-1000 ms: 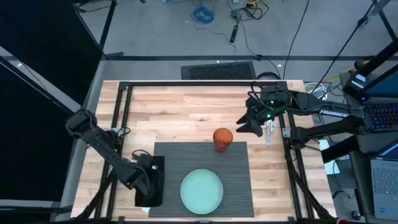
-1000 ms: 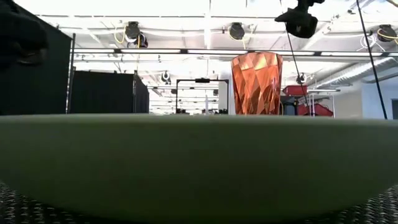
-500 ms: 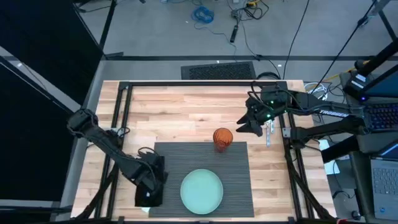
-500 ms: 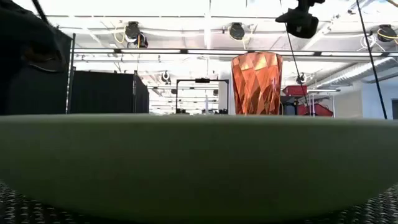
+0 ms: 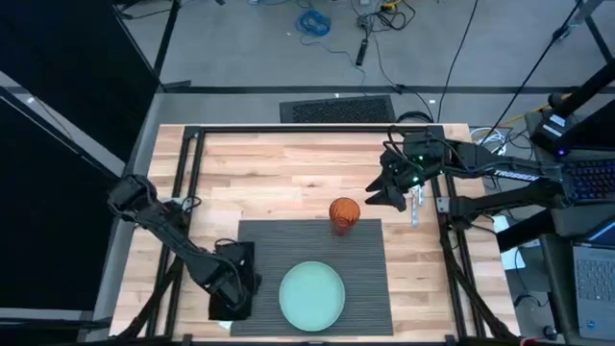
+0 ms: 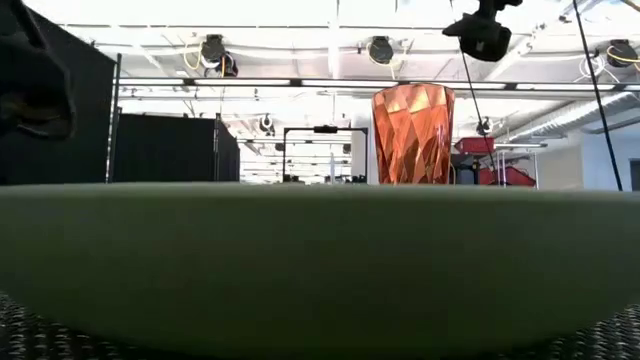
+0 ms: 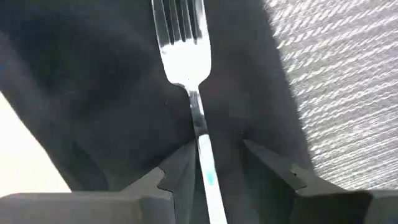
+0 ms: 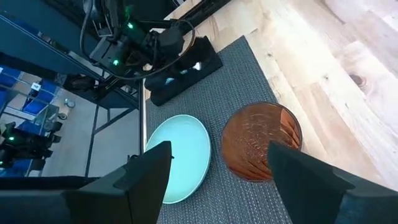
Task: Set table place
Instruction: Put the blue fork on top of the black napkin
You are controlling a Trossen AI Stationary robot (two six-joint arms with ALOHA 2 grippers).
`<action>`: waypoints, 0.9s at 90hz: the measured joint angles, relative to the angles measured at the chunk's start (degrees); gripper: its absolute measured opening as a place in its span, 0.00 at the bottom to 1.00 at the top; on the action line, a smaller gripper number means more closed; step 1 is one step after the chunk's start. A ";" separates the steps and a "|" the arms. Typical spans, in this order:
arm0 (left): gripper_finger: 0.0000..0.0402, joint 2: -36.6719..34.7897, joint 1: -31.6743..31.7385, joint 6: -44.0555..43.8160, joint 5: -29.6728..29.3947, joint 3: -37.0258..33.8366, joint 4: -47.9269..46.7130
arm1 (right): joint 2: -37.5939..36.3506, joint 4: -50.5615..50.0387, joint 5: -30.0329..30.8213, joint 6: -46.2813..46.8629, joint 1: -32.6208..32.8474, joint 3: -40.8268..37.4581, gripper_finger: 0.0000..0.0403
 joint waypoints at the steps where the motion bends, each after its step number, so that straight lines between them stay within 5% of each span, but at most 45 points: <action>1: 0.28 0.02 -0.01 -0.44 0.02 0.00 -0.15 | 0.00 -0.01 0.00 0.00 0.00 0.00 0.63; 31: 0.24 -0.07 -1.10 -12.13 0.46 -0.02 -1.56 | 0.00 -0.05 -0.17 -0.57 0.00 0.00 0.63; 81: 0.10 -0.07 2.85 -12.94 2.12 -0.02 -1.59 | 0.00 -0.03 -0.20 -1.09 0.00 0.00 0.63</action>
